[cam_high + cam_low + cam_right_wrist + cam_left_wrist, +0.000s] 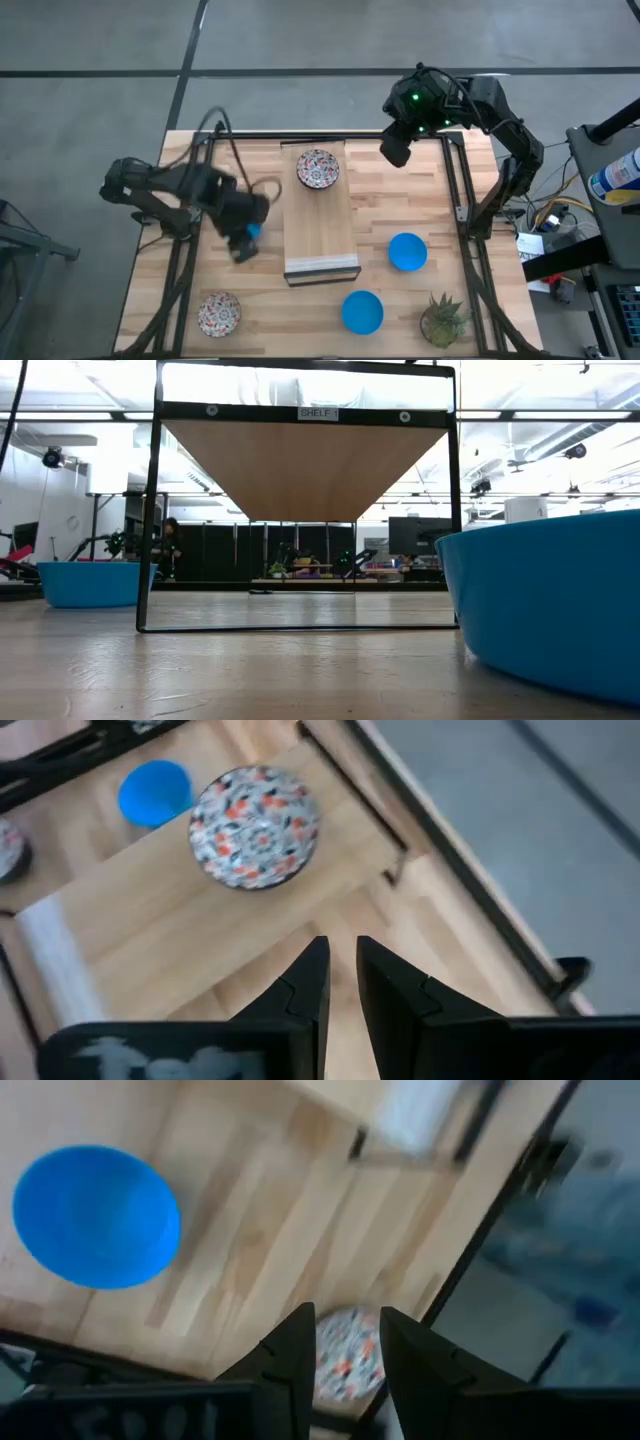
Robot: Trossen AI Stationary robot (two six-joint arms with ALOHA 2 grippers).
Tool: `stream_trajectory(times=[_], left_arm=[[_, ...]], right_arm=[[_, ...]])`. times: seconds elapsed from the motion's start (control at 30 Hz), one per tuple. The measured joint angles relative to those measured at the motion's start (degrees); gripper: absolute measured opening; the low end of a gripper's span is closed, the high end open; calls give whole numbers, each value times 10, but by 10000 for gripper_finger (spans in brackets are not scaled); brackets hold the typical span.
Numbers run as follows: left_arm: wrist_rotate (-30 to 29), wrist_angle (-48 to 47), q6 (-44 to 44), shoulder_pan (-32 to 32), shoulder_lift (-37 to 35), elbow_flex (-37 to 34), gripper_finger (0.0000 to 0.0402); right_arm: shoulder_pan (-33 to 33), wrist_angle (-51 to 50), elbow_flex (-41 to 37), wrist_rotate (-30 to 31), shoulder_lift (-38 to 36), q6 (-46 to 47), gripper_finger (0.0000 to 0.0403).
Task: Pick & Place Mini bowls
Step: Stack the white patterned bowl on top of the stacked white patterned bowls on the shelf
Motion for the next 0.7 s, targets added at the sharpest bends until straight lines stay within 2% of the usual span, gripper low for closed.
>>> stream_trajectory(times=[0.17,0.37,0.7], left_arm=[[-23,0,10,-95,-7,-56,106],[-44,9,-22,-187,-9,-149,106],[-42,161,-69,-284,-14,-291,106]], right_arm=[[28,0,-7,-51,-1,-31,52],[69,0,-13,-54,-2,-54,52],[113,7,-13,-53,-2,-28,52]])
